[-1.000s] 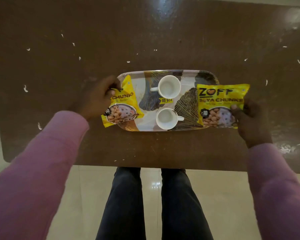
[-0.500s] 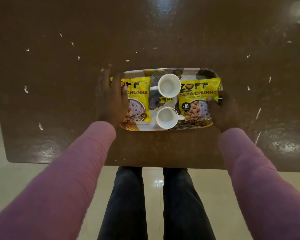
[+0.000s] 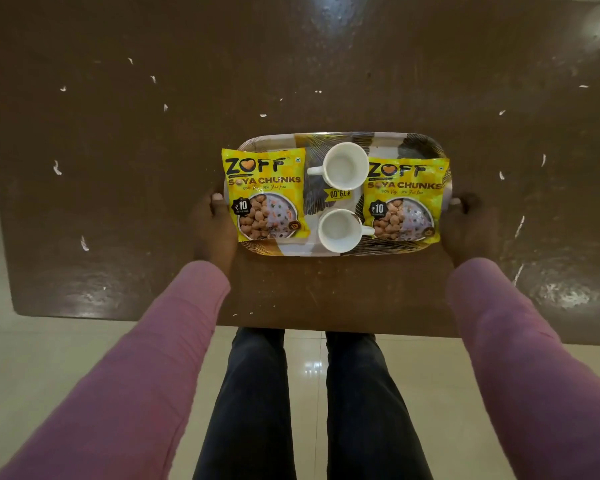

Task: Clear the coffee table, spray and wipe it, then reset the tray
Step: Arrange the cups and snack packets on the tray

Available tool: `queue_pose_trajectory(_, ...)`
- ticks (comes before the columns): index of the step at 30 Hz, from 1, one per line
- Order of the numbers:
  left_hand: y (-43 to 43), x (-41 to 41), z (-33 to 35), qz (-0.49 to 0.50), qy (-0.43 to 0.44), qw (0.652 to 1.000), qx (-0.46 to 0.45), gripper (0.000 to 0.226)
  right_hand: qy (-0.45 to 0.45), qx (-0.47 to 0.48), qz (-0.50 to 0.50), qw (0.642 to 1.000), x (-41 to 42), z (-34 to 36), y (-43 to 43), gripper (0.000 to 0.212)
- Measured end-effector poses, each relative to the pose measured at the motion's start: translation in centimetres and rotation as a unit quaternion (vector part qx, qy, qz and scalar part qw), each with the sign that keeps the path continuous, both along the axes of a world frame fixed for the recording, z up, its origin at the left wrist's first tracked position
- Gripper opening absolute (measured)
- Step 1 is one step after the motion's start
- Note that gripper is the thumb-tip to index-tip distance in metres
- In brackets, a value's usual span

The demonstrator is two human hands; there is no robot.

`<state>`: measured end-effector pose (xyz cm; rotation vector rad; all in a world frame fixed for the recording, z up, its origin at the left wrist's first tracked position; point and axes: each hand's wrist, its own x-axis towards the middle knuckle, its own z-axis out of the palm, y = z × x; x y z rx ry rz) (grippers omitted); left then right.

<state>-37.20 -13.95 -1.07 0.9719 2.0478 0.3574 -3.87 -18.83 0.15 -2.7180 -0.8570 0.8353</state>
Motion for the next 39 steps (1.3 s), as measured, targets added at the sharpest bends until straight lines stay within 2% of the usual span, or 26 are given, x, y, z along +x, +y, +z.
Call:
queue_pose_trajectory(2,0.8,-0.7,-0.5,0.064,-0.056,0.993,-0.088,0.030,0.020,-0.034,0.006,0.999,0.3,-0.1,-0.1,0.032)
queue_pose_trajectory(5,1.6,-1.6,-1.2,0.071,-0.111,0.982,-0.133,0.019,0.041,-0.064,0.009,0.997,0.5,-0.4,-0.1,0.035)
queue_pose_trajectory(9,2.3,-1.9,-0.4,0.035,-0.080,0.991,-0.103,0.019,0.066,-0.077,0.002,0.995,-0.4,-0.4,-1.1,0.030)
queue_pose_trajectory(16,1.6,-5.5,3.2,0.003,-0.091,0.991,-0.102,0.016,0.097,-0.064,-0.025,0.993,-3.0,2.8,-4.9,0.015)
queue_pose_trajectory(17,1.5,-6.0,4.3,0.006,-0.094,0.991,-0.099,0.019,0.098,-0.062,-0.025,0.993,-3.6,4.1,-5.4,0.012)
queue_pose_trajectory(20,0.9,-7.1,8.5,0.054,-0.122,0.988,-0.079,0.033,0.092,-0.041,-0.022,0.995,-6.2,8.4,-6.7,0.021)
queue_pose_trajectory(26,-0.5,-11.9,13.5,0.077,-0.155,0.982,-0.075,0.025,0.128,0.025,-0.056,0.990,-10.7,14.1,-9.9,0.021)
queue_pose_trajectory(28,-0.8,-14.5,12.7,0.077,-0.175,0.978,-0.081,0.038,0.134,0.052,-0.051,0.988,-12.3,16.1,-10.8,0.027)
queue_pose_trajectory(31,-1.8,-18.6,9.2,0.089,-0.210,0.971,-0.079,0.060,0.157,0.096,-0.039,0.982,-14.4,18.7,-12.0,0.022)
queue_pose_trajectory(34,-4.1,-20.9,11.6,0.106,-0.197,0.973,-0.062,0.065,0.188,0.129,-0.035,0.973,-16.4,21.0,-13.6,0.019)
queue_pose_trajectory(37,-8.0,-21.2,20.5,0.119,-0.182,0.976,-0.030,0.032,0.207,0.152,-0.028,0.966,-18.1,22.7,-14.7,0.017)
queue_pose_trajectory(39,-9.9,-22.6,23.4,0.094,-0.154,0.984,-0.006,0.023,0.212,0.152,-0.008,0.965,-19.6,23.8,-15.3,0.017)
